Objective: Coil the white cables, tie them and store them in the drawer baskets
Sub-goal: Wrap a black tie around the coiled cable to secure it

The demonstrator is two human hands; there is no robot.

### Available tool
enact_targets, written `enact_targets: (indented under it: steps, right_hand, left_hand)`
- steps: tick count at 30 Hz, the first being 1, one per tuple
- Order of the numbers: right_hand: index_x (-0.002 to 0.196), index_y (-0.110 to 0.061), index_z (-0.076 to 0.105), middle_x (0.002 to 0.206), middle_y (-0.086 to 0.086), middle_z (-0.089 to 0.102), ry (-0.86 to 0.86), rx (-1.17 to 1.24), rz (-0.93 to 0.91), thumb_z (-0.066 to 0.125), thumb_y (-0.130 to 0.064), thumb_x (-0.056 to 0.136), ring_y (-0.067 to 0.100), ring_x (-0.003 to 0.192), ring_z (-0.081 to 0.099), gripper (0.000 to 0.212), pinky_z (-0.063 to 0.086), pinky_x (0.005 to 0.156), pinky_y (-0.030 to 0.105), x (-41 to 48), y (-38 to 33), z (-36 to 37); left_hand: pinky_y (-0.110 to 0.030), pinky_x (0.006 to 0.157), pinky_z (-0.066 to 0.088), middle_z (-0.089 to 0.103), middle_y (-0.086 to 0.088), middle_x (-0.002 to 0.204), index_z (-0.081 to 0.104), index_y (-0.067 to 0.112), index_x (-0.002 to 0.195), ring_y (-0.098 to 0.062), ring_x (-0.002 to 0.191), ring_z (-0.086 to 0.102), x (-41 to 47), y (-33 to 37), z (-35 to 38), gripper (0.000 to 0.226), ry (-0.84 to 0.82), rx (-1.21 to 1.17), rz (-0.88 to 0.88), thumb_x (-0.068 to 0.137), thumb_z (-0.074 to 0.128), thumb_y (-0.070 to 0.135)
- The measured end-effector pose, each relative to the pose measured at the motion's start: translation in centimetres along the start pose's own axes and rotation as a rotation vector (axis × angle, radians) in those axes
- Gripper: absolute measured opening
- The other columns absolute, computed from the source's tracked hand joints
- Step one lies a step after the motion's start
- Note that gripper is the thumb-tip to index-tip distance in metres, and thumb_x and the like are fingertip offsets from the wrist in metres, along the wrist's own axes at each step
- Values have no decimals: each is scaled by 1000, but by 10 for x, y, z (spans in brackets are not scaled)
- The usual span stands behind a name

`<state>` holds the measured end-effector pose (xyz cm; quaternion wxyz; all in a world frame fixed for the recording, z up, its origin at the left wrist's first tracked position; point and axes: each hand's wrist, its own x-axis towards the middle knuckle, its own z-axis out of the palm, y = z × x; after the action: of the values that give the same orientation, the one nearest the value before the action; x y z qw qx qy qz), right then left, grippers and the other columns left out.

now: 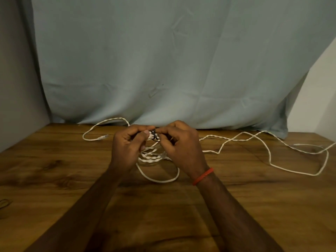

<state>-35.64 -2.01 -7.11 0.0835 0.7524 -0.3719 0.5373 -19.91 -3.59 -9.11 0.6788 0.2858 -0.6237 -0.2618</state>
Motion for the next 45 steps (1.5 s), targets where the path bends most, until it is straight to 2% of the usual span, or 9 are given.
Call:
enact_targets:
  steps: [4,10,13,16,21,28,33,40,45]
  right_hand:
    - [101,-12,76,83,4,66,-27,-32,-36,69,-4,84,13,74,61,20,52,68,32,1,-1,-2]
    - [110,-17,58,79,-3,63,-95,29,-4,64,-9,91,12,68,60,21,53,62,41,1,-7,-4]
    - [109,-22,53,77,-5,63,-91,22,44,63,-13,93,12,67,61,21,54,60,43,1,-6,-4]
    - [106,-23,51,77,-8,62,-58,-28,49,66,-14,91,10,67,59,22,53,60,40,0,-7,-5]
    - [96,-16,52,75,-2,60,-22,-118,-48,64,-8,90,15,64,57,16,49,56,41,1,-10,-3]
    - [93,-15,52,71,2,56,30,-188,-143,62,-3,91,20,63,50,17,43,55,42,-4,-8,4]
    - [103,-12,58,84,3,63,16,-90,-124,63,-1,88,23,77,58,20,49,65,44,-9,-11,12]
    - [94,-6,58,87,3,66,171,139,43,67,6,83,15,80,66,19,56,71,38,-12,-9,17]
    - [94,-6,56,88,5,68,201,186,92,68,6,82,17,81,69,21,57,71,39,-13,-9,17]
  left_hand:
    - [-27,46,40,58,-5,80,76,13,94,-17,48,48,1,0,0,20,15,-9,18,85,60,5]
    - [-22,52,43,61,-2,76,76,14,99,-10,53,54,0,-2,-2,22,0,72,28,84,61,8]
    - [-19,67,52,74,-1,93,74,16,102,-7,77,68,-2,0,-1,26,-25,77,28,82,61,6]
    - [-24,80,56,70,-3,99,67,15,99,-11,92,69,-4,2,-1,24,-25,24,30,79,63,3]
    - [-15,70,51,64,-5,87,61,2,92,0,76,65,-4,3,0,15,-33,13,40,79,67,4]
    - [-20,68,54,67,-6,86,64,3,93,-10,77,68,-2,-2,-2,13,-13,-67,-18,82,70,-2]
    - [-21,49,46,62,5,58,63,7,81,-9,50,54,3,-1,-4,7,109,-175,-138,80,64,0]
    - [-19,47,46,63,6,63,61,8,78,-8,51,55,2,0,3,30,133,-216,-188,89,48,-17]
    - [-22,46,43,65,1,73,70,15,87,-16,53,52,-1,0,1,23,95,-197,-124,84,56,-4]
